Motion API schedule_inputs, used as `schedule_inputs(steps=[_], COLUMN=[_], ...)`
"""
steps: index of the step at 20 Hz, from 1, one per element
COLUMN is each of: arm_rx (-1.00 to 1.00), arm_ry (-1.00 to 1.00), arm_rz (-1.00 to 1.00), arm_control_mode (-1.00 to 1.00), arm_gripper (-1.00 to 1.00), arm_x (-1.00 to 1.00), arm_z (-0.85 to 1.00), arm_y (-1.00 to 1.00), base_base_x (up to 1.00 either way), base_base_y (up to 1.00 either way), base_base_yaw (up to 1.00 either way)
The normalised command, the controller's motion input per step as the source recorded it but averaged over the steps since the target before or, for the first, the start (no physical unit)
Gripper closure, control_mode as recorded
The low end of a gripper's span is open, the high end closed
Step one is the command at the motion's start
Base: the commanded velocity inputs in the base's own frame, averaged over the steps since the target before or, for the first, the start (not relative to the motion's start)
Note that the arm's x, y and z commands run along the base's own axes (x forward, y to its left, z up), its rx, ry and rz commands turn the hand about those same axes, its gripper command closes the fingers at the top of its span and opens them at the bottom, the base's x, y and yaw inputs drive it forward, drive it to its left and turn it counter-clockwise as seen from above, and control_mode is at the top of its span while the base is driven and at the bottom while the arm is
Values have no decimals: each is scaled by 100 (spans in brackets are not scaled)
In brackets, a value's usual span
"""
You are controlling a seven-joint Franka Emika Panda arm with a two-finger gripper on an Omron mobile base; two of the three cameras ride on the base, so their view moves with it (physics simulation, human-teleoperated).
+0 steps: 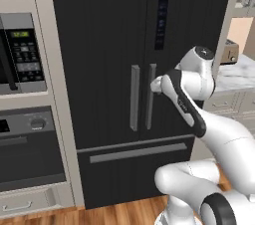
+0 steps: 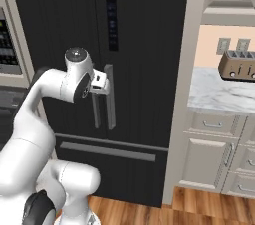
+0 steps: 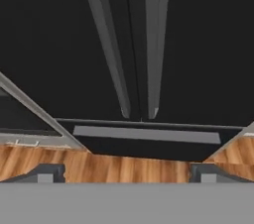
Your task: Open the fridge, grab two sodas, and place both sodas inside the bowl with ice on the dining counter.
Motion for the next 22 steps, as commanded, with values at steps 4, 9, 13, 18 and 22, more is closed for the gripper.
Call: schedule_inputs(steps=[4,9,13,18,22], arm_rx=[0,0,0,0,0], arm_ry=[-1,0,-2,-2,-4], arm_rz=[-8,-1,0,0,-2], arm_control_mode=[-100,-100,-100,-100,-100], arm_gripper=[-100,-100,-100,-100,-100], arm_x=[33,38,41,41,34], arm_z=[-9,-11,-14,-11,-14], arm_y=[-5,0,-3,-2,-1], base_base_x=[0,0,0,0,0], base_base_y=[0,0,0,0,0], base_base_yaw=[0,0,0,0,0])
